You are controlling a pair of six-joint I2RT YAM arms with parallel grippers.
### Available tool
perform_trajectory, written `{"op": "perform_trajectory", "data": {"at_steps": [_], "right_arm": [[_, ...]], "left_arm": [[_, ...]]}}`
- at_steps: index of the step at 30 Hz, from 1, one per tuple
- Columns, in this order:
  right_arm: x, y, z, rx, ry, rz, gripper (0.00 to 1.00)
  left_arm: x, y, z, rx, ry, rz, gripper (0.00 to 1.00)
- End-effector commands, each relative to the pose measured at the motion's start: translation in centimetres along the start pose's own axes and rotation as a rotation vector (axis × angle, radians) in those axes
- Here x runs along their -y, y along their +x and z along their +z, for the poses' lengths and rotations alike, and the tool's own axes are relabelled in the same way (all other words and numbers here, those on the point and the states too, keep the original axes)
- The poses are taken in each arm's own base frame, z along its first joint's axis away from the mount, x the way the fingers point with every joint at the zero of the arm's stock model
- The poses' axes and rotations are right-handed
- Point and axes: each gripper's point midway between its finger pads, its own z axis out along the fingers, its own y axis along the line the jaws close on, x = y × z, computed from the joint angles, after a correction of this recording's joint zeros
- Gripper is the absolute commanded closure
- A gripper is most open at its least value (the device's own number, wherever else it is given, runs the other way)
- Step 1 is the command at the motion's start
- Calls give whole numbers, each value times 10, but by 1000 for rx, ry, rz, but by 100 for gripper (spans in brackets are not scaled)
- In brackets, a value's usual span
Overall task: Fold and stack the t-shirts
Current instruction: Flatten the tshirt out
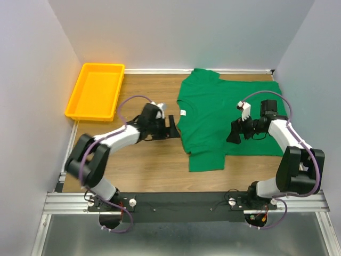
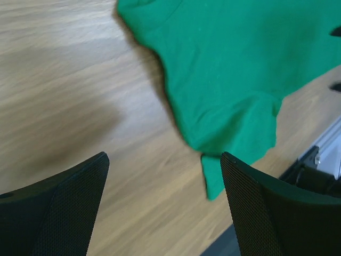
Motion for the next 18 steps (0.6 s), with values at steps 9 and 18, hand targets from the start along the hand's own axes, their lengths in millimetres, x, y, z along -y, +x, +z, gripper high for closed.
{"op": "perform_trajectory", "data": {"at_steps": [9,18], "right_arm": [[-2,-21,-4,54,10,96,0],[-1,-32,-12,81,29,79,0]], "left_arm": [[4,7,116,-90,-143,-84,44],[-51,105,22,-215,-234,-130,100]]}}
